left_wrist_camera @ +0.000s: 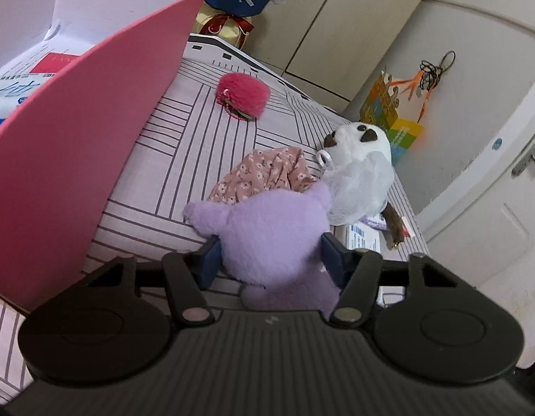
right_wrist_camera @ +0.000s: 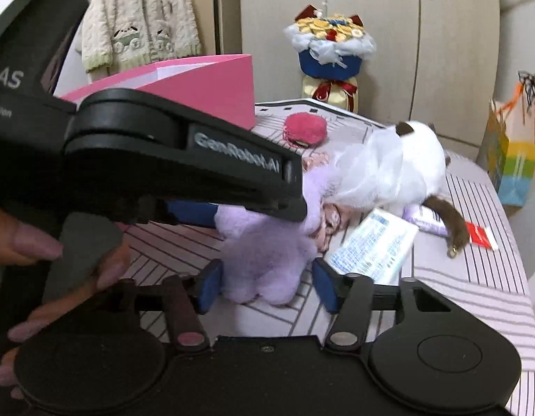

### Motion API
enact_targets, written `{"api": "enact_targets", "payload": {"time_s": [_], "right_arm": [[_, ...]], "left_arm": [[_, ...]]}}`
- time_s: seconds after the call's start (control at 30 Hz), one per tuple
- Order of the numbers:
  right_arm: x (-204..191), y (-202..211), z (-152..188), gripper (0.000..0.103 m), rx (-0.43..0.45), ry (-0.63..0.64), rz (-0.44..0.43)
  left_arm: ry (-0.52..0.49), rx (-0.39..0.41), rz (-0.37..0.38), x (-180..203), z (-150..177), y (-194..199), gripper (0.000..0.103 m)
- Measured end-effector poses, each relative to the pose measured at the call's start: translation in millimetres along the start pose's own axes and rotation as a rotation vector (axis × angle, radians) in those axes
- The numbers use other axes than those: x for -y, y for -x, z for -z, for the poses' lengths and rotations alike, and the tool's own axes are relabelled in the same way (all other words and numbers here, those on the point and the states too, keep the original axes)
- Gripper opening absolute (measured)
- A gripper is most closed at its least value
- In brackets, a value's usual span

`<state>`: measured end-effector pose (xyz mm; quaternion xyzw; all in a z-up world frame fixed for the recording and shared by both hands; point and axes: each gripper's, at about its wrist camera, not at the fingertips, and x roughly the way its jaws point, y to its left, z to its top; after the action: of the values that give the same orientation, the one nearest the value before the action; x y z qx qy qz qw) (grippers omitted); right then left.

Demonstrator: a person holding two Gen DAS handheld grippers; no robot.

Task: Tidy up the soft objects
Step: 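Lift the purple plush toy with the left tool, then carry the purple plush toy with the left tool into the pink box and release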

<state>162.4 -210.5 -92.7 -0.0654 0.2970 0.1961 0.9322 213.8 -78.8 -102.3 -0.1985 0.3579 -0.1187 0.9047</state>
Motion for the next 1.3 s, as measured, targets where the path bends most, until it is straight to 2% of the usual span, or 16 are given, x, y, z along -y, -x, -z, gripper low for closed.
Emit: {"api": "enact_targets", "payload": {"time_s": [0.1,0.23,0.3,0.43,0.6,0.73,1.0,1.3], "right_arm": [[-1,-6,1,0.065,0.023,0.017,0.011],[3,-6,5,0.056,0.058,-0.035,-0.024],[2,-4,7,0.055,0.064,-0.046,-0.026],[-1,0,8,0.054,0.058,-0.072,-0.027],[-6,9,6,0.055,0.059,-0.092,-0.024],[-8,19,5,0.055,0.041,-0.111,-0.020],[-20,43,7,0.055,0.007,-0.120,-0.033],[-45,70,6,0.055,-0.046,-0.066,-0.051]], "left_arm": [[-0.016,-0.001,0.003,0,1,1,0.057],[-0.044,-0.001,0.011,1,1,6,0.056],[-0.048,-0.008,0.013,2,2,7,0.056],[-0.071,-0.020,0.005,5,3,12,0.056],[-0.065,-0.044,0.032,4,5,25,0.056],[-0.096,-0.084,0.052,7,9,36,0.055],[-0.171,-0.099,0.062,16,21,64,0.055],[-0.179,-0.125,0.076,10,31,105,0.055]]}}
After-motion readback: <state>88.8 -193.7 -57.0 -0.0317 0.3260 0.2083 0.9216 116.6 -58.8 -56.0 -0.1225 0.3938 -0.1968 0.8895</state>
